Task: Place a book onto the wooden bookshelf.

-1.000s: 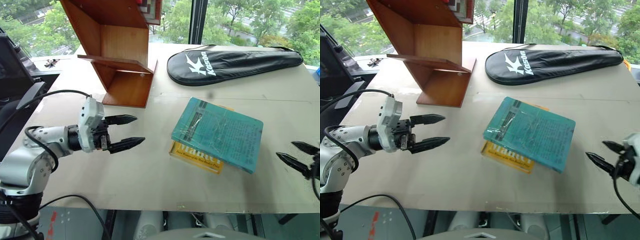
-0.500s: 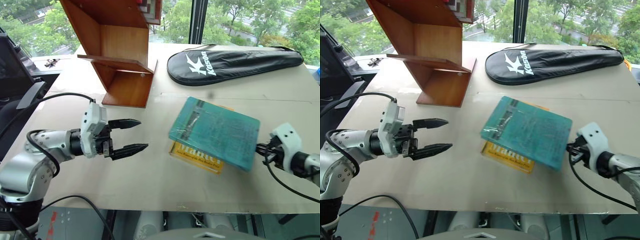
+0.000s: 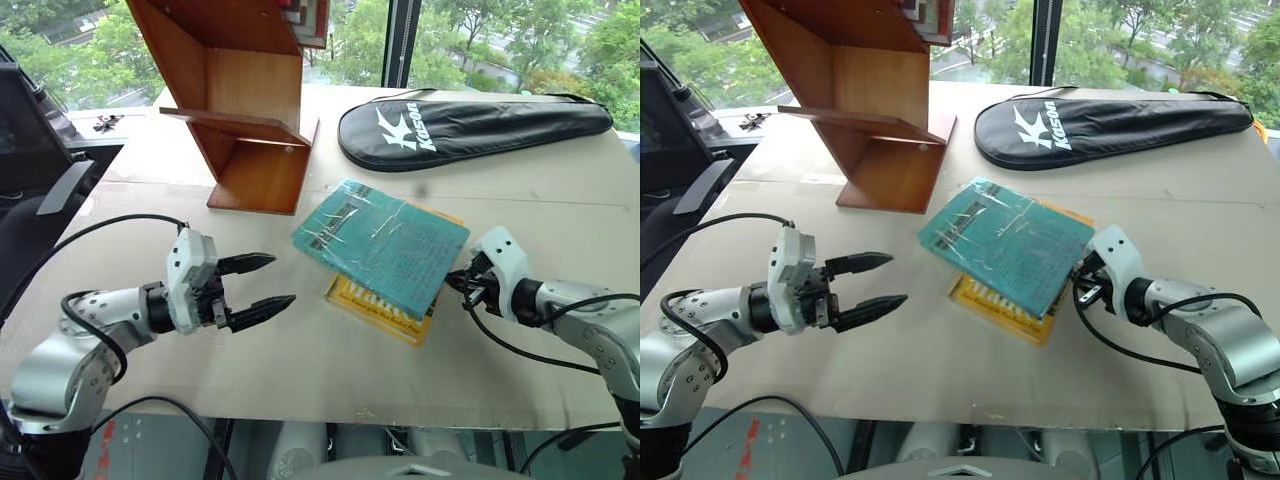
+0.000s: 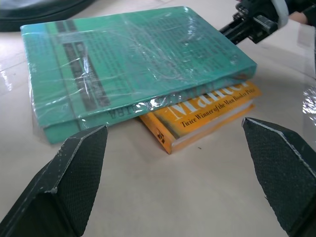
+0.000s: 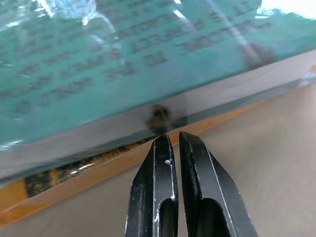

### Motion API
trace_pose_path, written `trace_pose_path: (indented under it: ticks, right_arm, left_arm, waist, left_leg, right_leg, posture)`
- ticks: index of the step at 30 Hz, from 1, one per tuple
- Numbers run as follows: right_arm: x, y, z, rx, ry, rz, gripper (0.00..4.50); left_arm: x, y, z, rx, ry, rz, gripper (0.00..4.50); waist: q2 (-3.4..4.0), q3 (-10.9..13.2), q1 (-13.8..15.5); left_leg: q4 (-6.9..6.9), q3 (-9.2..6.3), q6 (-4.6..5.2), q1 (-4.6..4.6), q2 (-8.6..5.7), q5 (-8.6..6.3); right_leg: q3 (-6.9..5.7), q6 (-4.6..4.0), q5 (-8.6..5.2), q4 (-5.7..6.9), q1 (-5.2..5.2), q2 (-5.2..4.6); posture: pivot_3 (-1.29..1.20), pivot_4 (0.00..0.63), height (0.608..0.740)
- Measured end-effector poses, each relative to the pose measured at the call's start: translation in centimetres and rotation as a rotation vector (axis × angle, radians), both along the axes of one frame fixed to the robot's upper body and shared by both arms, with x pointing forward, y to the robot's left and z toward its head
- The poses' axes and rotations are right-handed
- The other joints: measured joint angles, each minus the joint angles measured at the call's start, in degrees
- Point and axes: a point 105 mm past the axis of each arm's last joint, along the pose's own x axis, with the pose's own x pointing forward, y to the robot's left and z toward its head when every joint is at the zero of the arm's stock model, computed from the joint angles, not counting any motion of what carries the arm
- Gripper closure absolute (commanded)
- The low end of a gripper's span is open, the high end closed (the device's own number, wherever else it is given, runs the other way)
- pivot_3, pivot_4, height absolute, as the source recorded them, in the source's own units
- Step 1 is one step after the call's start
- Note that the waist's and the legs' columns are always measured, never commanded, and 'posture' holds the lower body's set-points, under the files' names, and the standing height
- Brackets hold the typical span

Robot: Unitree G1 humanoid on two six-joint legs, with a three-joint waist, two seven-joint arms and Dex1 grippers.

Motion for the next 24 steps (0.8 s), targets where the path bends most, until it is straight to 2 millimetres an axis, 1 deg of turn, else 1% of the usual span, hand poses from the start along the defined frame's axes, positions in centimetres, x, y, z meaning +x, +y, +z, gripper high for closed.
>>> trace_pose_path:
  ticks: [1, 2, 3, 4, 5, 6, 7, 9, 10, 13, 15, 17, 20, 24]
  right_arm:
    - [-0.9, -1.2, -0.5, -0.009, -0.014, 0.031, 3.92]
    - [-1.4, -1.9, -0.8, 0.001, -0.015, 0.04, 3.69]
    - [-2.1, -3.1, -0.9, 0.04, -0.023, 0.04, 3.27]
    - [-2.8, -4.4, -0.6, 0.099, -0.054, 0.043, 2.85]
    - [-3.1, -4.9, -0.4, 0.117, -0.072, 0.048, 2.36]
    - [-3.7, -5.5, 0.2, 0.135, -0.112, 0.089, 1.92]
    - [-4.2, -5.7, 0.8, 0.143, -0.141, 0.129, 1.57]
    - [-5.1, -5.3, 2.2, 0.174, -0.205, 0.224, 0.51]
    - [-5.4, -4.9, 3.1, 0.194, -0.238, 0.268, 0.05]
    - [-6.1, -2.8, 5.0, 0.217, -0.323, 0.391, 0.05]
    - [-6.3, -2.1, 5.4, 0.216, -0.351, 0.426, 0.05]
    - [-6.3, -1.8, 5.3, 0.232, -0.359, 0.429, 0.05]
    - [-6.3, -1.3, 5.3, 0.251, -0.375, 0.424, 0.05]
    - [-6.2, -1.3, 5.4, 0.247, -0.394, 0.4, 0.05]
  left_arm:
    - [0.2, -0.2, -0.3, -0.053, 0.052, 0.056, 0.0]
    - [0.2, -0.3, -0.7, -0.077, 0.091, 0.091, 0.0]
    - [0.2, -0.2, -1.3, -0.119, 0.167, 0.142, 0.0]
    - [0.2, -0.6, -1.9, -0.205, 0.267, 0.174, 0.0]
    - [0.2, -0.7, -2.1, -0.243, 0.309, 0.186, 0.0]
    - [0.4, -1.2, -2.1, -0.322, 0.376, 0.203, 0.0]
    - [0.7, -1.4, -2.0, -0.373, 0.412, 0.223, 0.0]
    - [1.4, -1.9, -2.4, -0.487, 0.511, 0.287, 0.0]
    - [1.7, -2.3, -2.9, -0.567, 0.586, 0.326, 0.0]
    - [2.3, -4.1, -4.4, -0.719, 0.784, 0.39, 0.0]
    - [2.4, -4.7, -4.9, -0.74, 0.866, 0.423, 0.0]
    - [2.6, -4.8, -5.0, -0.764, 0.905, 0.451, 0.0]
    - [3.4, -4.7, -5.2, -0.826, 0.945, 0.5, 0.0]
    - [4.9, -4.7, -5.5, -0.902, 0.972, 0.517, 0.0]
  waist:
    - [0.0, 0.0, 0.1]
    - [-0.03, 0.0, 0.3]
    - [-0.06, 0.0, 0.3]
    - [-0.05, 0.0, 0.2]
    - [-0.06, 0.0, 0.1]
    - [-0.06, 0.0, -0.1]
    - [-0.06, 0.0, -0.3]
    - [-0.03, 0.0, -1.0]
    - [0.01, 0.0, -1.2]
    - [-0.06, 0.0, -1.2]
    - [-0.11, 0.0, -0.9]
    - [-0.1, 0.0, -0.5]
    - [-0.04, 0.0, 0.0]
    - [-0.03, 0.0, 0.2]
  left_leg:
    - [0.0, -0.01, 0.01, -0.01, -0.02, 0.0]
    - [0.0, -0.08, 0.02, -0.02, -0.04, -0.01]
    - [0.03, -0.16, 0.03, 0.01, -0.05, -0.01]
    - [0.04, -0.18, 0.03, 0.01, -0.05, -0.01]
    - [0.04, -0.23, 0.03, 0.03, -0.04, -0.01]
    - [0.05, -0.3, 0.03, 0.07, -0.04, -0.01]
    - [0.04, -0.33, 0.02, 0.23, -0.01, -0.01]
    - [0.02, -0.46, 0.05, 0.7, 0.0, -0.03]
    - [-0.02, -0.47, 0.24, 1.03, 0.0, -0.14]
    - [-0.02, -0.57, 0.24, 1.16, 0.01, -0.14]
    - [0.0, -0.58, 0.2, 1.16, 0.0, -0.12]
    - [0.01, -0.56, 0.0, 1.16, -0.03, -0.01]
    - [0.01, -0.56, -0.02, 1.13, -0.1, 0.01]
    - [0.01, -0.57, -0.01, 1.1, -0.25, 0.02]
  right_leg:
    - [-0.01, 0.01, 0.0, -0.01, 0.0, -0.02]
    - [-0.04, 0.07, -0.04, -0.04, 0.06, -0.06]
    - [-0.04, 0.12, -0.07, -0.05, 0.13, -0.06]
    - [-0.03, 0.12, -0.07, -0.03, 0.14, -0.08]
    - [-0.03, 0.13, -0.06, -0.02, 0.15, -0.09]
    - [-0.04, 0.12, -0.05, 0.03, 0.18, -0.09]
    - [-0.03, 0.11, -0.05, 0.05, 0.28, -0.07]
    - [0.02, 0.09, -0.05, 0.05, 0.71, 0.01]
    - [0.04, 0.08, -0.06, 0.04, 1.06, 0.0]
    - [-0.01, -0.02, 0.01, 0.04, 1.22, -0.04]
    - [-0.02, -0.08, 0.03, 0.04, 1.25, -0.04]
    - [-0.02, -0.1, 0.03, 0.02, 1.25, -0.05]
    - [-0.03, -0.15, 0.0, -0.04, 1.25, -0.05]
    - [-0.06, -0.25, -0.06, -0.06, 1.26, -0.05]
  posture:
    - [0.0, 0.15, 0.74]
    - [0.0, 0.15, 0.74]
    - [0.0, 0.15, 0.74]
    - [0.0, 0.15, 0.74]
    - [0.0, 0.15, 0.74]
    - [0.0, 0.15, 0.74]
    - [0.0, 0.15, 0.74]
    - [0.0, 0.15, 0.74]
    - [0.0, 0.15, 0.74]
    - [0.0, 0.15, 0.74]
    - [0.0, 0.15, 0.74]
    - [0.0, 0.15, 0.74]
    - [0.0, 0.15, 0.74]
    - [0.0, 0.15, 0.74]
